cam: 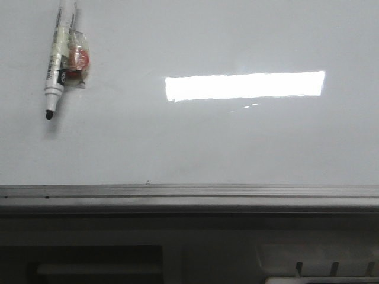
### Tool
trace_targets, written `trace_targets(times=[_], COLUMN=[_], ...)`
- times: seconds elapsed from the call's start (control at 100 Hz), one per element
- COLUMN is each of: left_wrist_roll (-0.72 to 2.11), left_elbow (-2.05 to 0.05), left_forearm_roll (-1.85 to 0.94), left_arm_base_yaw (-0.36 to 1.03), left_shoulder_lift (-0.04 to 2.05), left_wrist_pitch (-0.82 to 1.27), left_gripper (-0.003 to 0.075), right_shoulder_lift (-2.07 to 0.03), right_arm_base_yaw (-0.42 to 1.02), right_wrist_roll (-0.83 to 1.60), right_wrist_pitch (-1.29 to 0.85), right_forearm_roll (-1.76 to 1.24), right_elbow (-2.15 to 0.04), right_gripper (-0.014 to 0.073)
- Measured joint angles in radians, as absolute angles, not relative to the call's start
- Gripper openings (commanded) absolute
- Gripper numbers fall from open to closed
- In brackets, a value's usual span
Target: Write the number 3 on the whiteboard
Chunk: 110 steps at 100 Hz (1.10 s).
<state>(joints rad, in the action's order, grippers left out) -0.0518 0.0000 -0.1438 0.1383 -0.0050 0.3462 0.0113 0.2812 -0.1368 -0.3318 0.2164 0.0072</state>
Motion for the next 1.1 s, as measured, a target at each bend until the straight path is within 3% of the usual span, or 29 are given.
trace_targets(times=[1.1], left_wrist_roll=[-0.05], left_elbow=[0.0], left_forearm_roll=[-0.118], left_arm_base_yaw=[0.138], left_shoulder_lift=[-0.005], left_wrist_pitch=[0.342], left_gripper=[-0.0021], right_shoulder_lift=[0.011], right_arm_base_yaw=[0.276], right_wrist_roll=[-0.137], right_wrist_pitch=[-0.302], right_forearm_roll=[0.25], right_elbow=[0.007], right_gripper=[-0.0061])
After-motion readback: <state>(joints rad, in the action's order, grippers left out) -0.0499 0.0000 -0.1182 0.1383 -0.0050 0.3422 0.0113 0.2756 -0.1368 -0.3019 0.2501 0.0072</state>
